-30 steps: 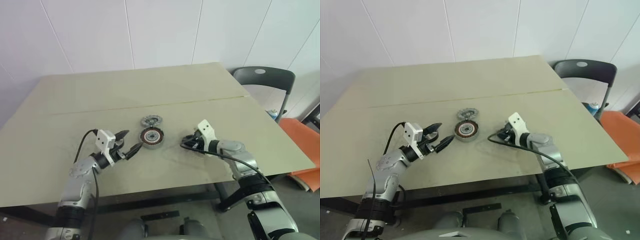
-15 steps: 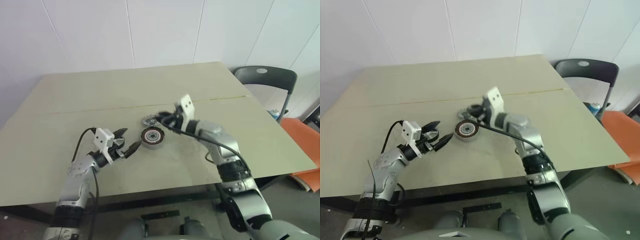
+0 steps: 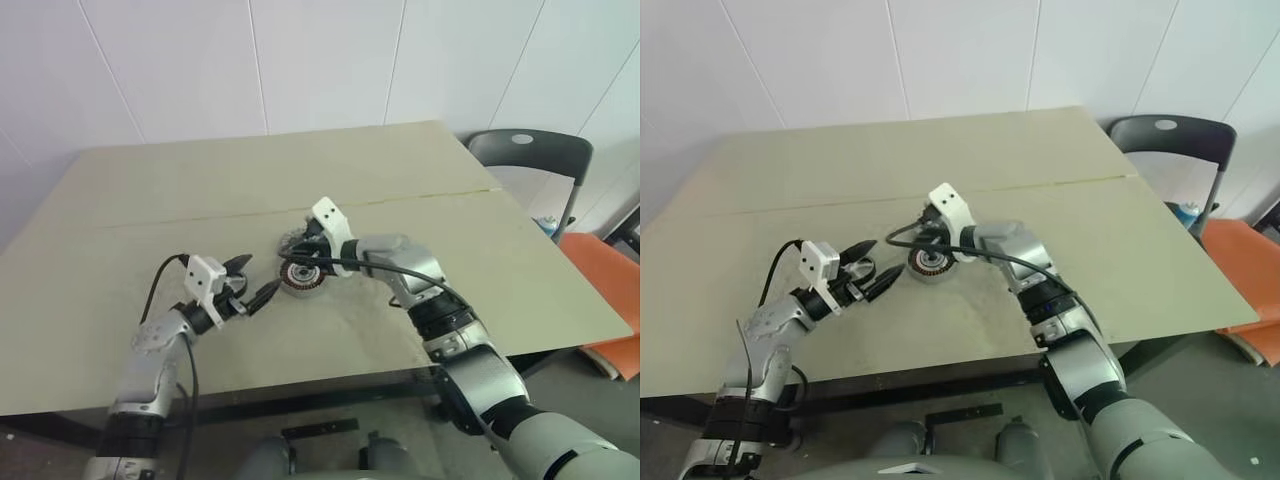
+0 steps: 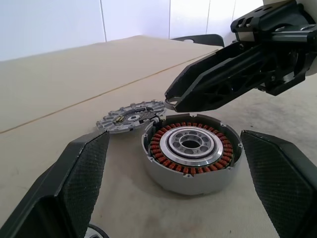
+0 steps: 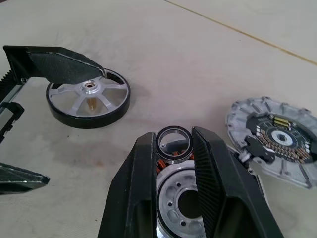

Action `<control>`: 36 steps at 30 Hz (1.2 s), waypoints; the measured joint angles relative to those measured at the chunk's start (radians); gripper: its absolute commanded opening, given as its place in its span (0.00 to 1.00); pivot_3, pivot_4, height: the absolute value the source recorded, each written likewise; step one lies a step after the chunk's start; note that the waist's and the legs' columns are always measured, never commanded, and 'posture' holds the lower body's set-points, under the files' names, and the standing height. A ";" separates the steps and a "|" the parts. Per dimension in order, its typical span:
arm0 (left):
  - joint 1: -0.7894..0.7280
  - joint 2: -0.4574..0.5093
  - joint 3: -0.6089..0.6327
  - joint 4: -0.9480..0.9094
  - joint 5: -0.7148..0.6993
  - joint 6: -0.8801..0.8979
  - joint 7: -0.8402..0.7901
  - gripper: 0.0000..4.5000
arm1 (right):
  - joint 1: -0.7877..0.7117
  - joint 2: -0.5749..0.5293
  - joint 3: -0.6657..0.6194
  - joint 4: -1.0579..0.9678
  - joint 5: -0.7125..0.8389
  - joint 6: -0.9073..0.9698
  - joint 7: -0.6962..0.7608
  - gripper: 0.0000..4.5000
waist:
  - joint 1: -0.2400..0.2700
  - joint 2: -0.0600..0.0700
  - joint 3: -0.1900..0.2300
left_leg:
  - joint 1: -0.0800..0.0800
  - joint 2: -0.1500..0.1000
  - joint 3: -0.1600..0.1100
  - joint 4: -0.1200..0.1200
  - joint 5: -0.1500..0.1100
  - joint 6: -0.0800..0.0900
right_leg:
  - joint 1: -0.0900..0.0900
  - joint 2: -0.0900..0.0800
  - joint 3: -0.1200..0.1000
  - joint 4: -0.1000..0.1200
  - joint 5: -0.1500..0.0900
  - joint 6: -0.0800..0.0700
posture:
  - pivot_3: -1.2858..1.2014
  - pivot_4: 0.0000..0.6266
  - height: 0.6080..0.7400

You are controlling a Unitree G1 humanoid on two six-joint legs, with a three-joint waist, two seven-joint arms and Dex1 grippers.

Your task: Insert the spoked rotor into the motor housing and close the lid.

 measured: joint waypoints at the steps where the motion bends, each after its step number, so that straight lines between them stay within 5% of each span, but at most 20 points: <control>1: 0.001 -0.001 0.000 0.000 0.000 0.000 0.001 1.00 | 0.000 -0.002 0.007 0.007 -0.006 0.000 0.004 0.15 | 0.000 0.000 0.000 | -0.001 0.000 0.000 0.000 0.000 0.000 | -0.001 0.000 0.000 0.001 0.000 0.000 | 0.52 0.00 1.00; 9: 0.004 -0.002 0.000 -0.003 0.000 0.000 0.006 1.00 | 0.014 -0.025 0.084 0.031 -0.060 0.002 0.038 0.15 | 0.000 0.000 0.000 | -0.002 0.000 0.000 0.001 0.000 0.000 | -0.002 0.000 0.000 0.002 0.000 0.000 | 0.52 0.00 1.00; 36: 0.019 -0.010 -0.003 -0.021 -0.004 0.007 0.003 1.00 | 0.011 -0.033 0.059 0.125 -0.104 -0.088 0.027 0.15 | 0.002 0.000 0.000 | -0.002 0.000 0.000 0.004 0.000 0.000 | -0.001 0.000 0.000 0.003 0.000 0.000 | 0.52 0.00 1.00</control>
